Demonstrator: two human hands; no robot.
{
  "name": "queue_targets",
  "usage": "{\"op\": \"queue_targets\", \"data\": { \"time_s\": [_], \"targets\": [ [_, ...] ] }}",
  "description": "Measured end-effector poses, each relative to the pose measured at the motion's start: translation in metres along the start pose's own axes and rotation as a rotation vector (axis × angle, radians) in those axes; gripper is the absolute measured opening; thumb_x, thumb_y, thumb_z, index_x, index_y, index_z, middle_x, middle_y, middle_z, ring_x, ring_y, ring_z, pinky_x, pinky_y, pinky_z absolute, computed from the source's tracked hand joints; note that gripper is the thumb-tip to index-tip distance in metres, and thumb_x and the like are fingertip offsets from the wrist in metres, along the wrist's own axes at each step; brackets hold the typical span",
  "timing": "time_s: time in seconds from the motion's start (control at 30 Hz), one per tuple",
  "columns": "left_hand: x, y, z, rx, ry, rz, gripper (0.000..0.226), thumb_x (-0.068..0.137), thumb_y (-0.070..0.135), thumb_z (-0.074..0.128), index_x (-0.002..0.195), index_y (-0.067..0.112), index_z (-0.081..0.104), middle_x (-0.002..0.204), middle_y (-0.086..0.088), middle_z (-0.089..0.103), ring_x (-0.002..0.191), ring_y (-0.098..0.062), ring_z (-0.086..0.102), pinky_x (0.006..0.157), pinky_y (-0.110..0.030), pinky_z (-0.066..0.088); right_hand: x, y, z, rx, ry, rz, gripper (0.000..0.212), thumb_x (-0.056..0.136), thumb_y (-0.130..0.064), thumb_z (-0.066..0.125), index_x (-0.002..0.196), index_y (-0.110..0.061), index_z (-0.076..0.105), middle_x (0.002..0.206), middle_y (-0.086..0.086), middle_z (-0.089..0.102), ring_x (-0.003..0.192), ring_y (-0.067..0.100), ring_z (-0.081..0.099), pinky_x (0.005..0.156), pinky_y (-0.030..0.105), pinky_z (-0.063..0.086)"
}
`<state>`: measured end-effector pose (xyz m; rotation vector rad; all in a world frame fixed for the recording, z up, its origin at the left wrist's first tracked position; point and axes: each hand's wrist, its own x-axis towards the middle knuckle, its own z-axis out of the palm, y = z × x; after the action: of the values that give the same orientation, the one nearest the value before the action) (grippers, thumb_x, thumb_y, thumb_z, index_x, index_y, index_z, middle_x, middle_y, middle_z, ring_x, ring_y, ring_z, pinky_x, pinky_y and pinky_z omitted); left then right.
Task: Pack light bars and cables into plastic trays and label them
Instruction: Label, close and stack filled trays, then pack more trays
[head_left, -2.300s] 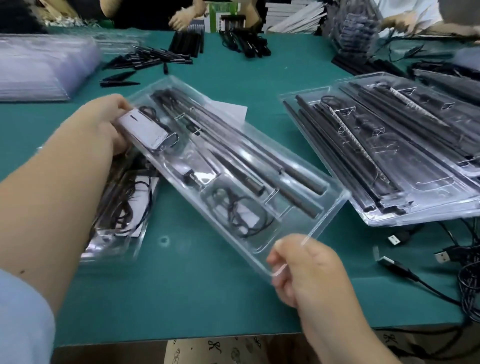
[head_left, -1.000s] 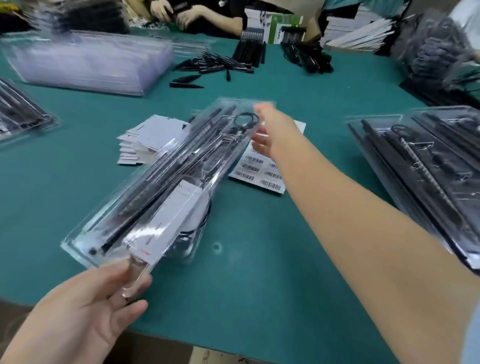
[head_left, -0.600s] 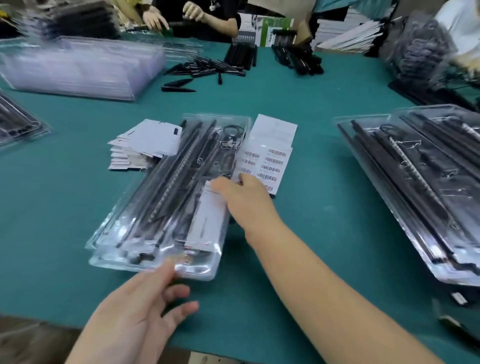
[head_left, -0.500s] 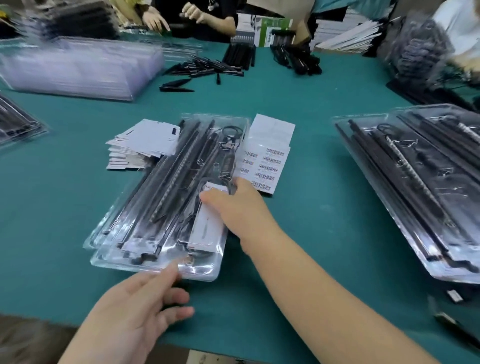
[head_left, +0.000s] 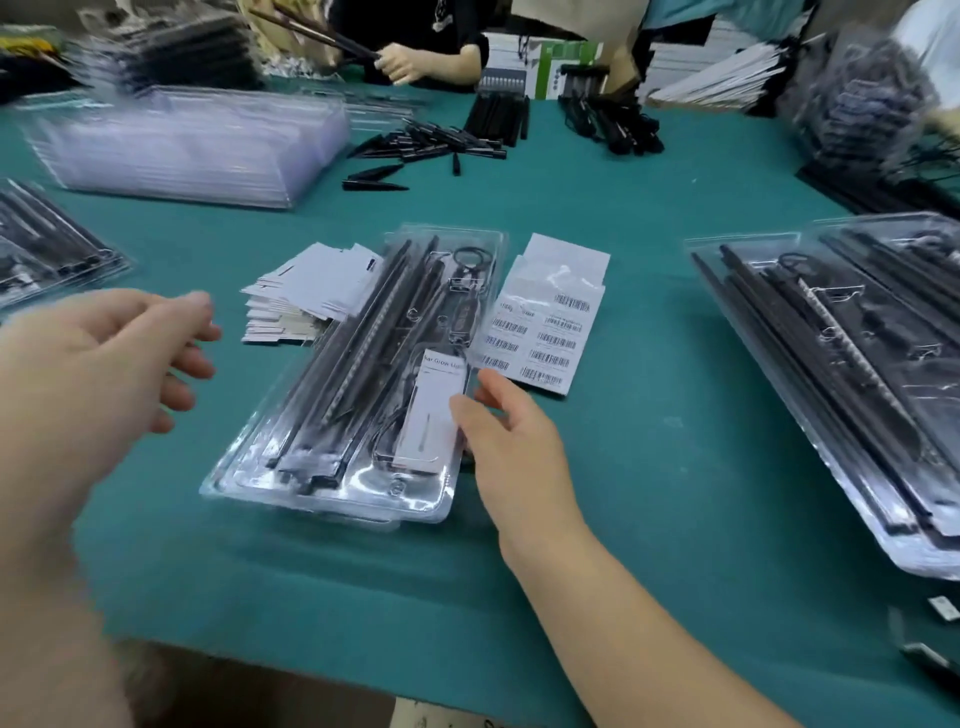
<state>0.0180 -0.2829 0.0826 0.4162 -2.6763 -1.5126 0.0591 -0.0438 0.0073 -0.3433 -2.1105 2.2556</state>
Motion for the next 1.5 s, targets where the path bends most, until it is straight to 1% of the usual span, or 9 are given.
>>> {"op": "queue_targets", "data": {
  "time_s": [0.1, 0.3, 0.47, 0.57, 0.63, 0.83, 1.07, 1.27, 1.5],
  "targets": [
    [0.033, 0.018, 0.011, 0.168, 0.040, 0.110, 0.045, 0.052, 0.071, 0.052, 0.074, 0.034, 0.068, 0.061, 0.010, 0.068, 0.059, -0.020, 0.062, 0.059, -0.032, 0.050, -0.001, 0.002, 0.000, -0.064, -0.084, -0.028, 0.060, 0.087, -0.018, 0.061, 0.141, -0.028, 0.038, 0.116, -0.007, 0.050, 0.072, -0.008, 0.052, 0.062, 0.007, 0.043],
    [0.107, 0.047, 0.064, 0.616, 0.022, 0.189, 0.042, 0.087, 0.045, 0.054, 0.087, 0.004, 0.063, 0.088, -0.018, 0.066, 0.073, -0.032, 0.060, 0.073, -0.036, 0.046, -0.005, 0.002, 0.006, -0.100, -0.143, -0.038, 0.055, 0.092, -0.019, 0.056, 0.142, -0.030, 0.035, 0.108, -0.007, 0.048, 0.070, 0.007, 0.051, 0.061, 0.012, 0.046],
    [0.135, 0.043, 0.112, 0.924, 0.040, 0.129, 0.071, 0.091, 0.062, 0.038, 0.128, 0.002, 0.052, 0.131, -0.025, 0.046, 0.121, -0.039, 0.040, 0.096, -0.047, 0.039, -0.006, -0.002, 0.006, -0.125, -0.173, -0.071, 0.039, 0.090, -0.014, 0.056, 0.079, -0.052, 0.053, 0.099, -0.007, 0.047, 0.066, 0.012, 0.051, 0.062, 0.019, 0.050],
    [0.141, 0.044, 0.119, 0.912, 0.103, 0.030, 0.085, 0.086, 0.075, 0.032, 0.136, 0.008, 0.046, 0.140, -0.022, 0.036, 0.128, -0.037, 0.030, 0.099, -0.048, 0.034, -0.006, 0.000, 0.002, -0.110, -0.175, -0.053, 0.050, 0.089, -0.015, 0.055, 0.108, -0.060, 0.046, 0.102, -0.008, 0.047, 0.062, 0.007, 0.051, 0.056, 0.014, 0.045],
    [0.148, 0.043, 0.117, 0.917, 0.064, 0.012, 0.086, 0.085, 0.077, 0.027, 0.138, 0.013, 0.045, 0.144, -0.020, 0.037, 0.129, -0.039, 0.035, 0.100, -0.048, 0.034, -0.005, 0.001, 0.000, -0.120, -0.173, -0.029, 0.058, 0.090, -0.016, 0.055, 0.139, -0.039, 0.036, 0.106, -0.008, 0.047, 0.058, 0.004, 0.050, 0.054, 0.012, 0.044],
    [0.151, 0.041, 0.108, 0.950, 0.066, 0.060, 0.072, 0.088, 0.068, 0.037, 0.131, 0.013, 0.052, 0.133, -0.018, 0.051, 0.115, -0.039, 0.049, 0.083, -0.042, 0.040, -0.003, 0.004, 0.004, -0.164, -0.184, -0.028, 0.063, 0.091, -0.021, 0.056, 0.146, -0.031, 0.028, 0.107, -0.007, 0.048, 0.063, 0.009, 0.049, 0.058, 0.016, 0.042],
    [0.151, 0.033, 0.097, 0.825, 0.158, 0.113, 0.036, 0.092, 0.027, 0.052, 0.066, 0.006, 0.040, 0.071, -0.013, 0.046, 0.075, -0.033, 0.045, 0.065, -0.037, 0.036, 0.001, 0.002, 0.003, -0.142, -0.247, -0.003, 0.063, 0.092, -0.021, 0.055, 0.147, -0.031, 0.025, 0.094, -0.011, 0.048, 0.056, 0.005, 0.053, 0.068, 0.026, 0.051],
    [0.135, 0.039, 0.100, 0.888, 0.106, 0.143, 0.052, 0.094, 0.040, 0.045, 0.127, -0.001, 0.045, 0.130, -0.028, 0.042, 0.120, -0.042, 0.038, 0.091, -0.049, 0.038, 0.001, 0.004, 0.013, -0.202, -0.235, -0.048, 0.067, 0.090, -0.031, 0.057, 0.147, -0.032, 0.023, 0.085, -0.016, 0.054, 0.074, 0.011, 0.056, 0.085, 0.042, 0.052],
    [0.085, 0.069, 0.121, 1.042, -0.112, 0.391, 0.082, 0.085, 0.068, 0.046, 0.149, 0.022, 0.022, 0.155, -0.012, 0.019, 0.139, -0.038, 0.019, 0.109, -0.053, 0.024, 0.002, 0.004, 0.017, -0.149, -0.170, -0.044, 0.062, 0.088, -0.032, 0.061, 0.143, -0.027, 0.033, 0.074, -0.015, 0.052, 0.071, 0.012, 0.056, 0.078, 0.045, 0.054]
  ]
}}
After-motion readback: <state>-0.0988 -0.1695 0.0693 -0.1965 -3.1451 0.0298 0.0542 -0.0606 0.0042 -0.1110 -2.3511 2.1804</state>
